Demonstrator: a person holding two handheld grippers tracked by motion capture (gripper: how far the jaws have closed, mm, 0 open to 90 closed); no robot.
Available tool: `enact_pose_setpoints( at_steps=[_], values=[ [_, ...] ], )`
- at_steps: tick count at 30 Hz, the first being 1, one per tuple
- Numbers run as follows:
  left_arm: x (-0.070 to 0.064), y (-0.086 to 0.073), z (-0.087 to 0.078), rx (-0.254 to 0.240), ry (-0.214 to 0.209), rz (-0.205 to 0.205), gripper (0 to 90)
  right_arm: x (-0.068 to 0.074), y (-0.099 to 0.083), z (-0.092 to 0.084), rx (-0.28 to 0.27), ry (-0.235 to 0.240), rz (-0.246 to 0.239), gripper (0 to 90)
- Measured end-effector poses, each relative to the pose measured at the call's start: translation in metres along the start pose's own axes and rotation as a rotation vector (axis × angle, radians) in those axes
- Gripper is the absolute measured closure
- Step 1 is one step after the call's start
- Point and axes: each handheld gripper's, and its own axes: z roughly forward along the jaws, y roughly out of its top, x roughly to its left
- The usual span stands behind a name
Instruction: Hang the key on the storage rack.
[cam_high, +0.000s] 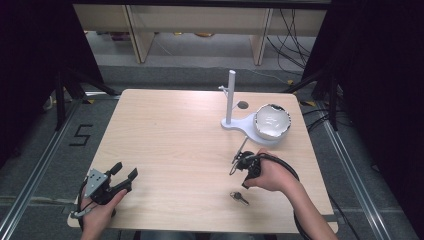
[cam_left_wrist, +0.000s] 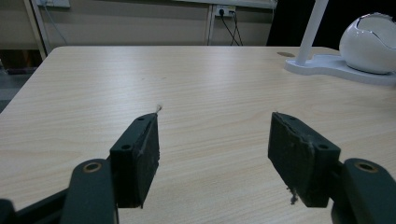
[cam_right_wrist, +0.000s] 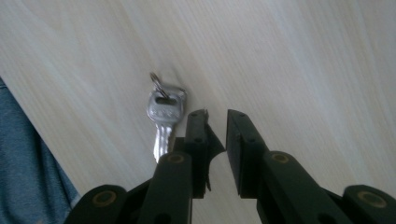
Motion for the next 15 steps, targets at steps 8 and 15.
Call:
enact_pose_setpoints(
  at_steps=[8, 15],
  values=[
    [0.000, 0.000, 0.000, -0.002, -0.004, -0.002, 33.5, 0.012, 0.023, 0.005, 0.013, 0.041, -0.093, 79.2],
    [0.000, 0.000, 0.000, -0.001, -0.004, -0.002, 33.5, 0.021, 0.033, 0.011, 0.034, 0.063, -0.141, 74.2]
  ],
)
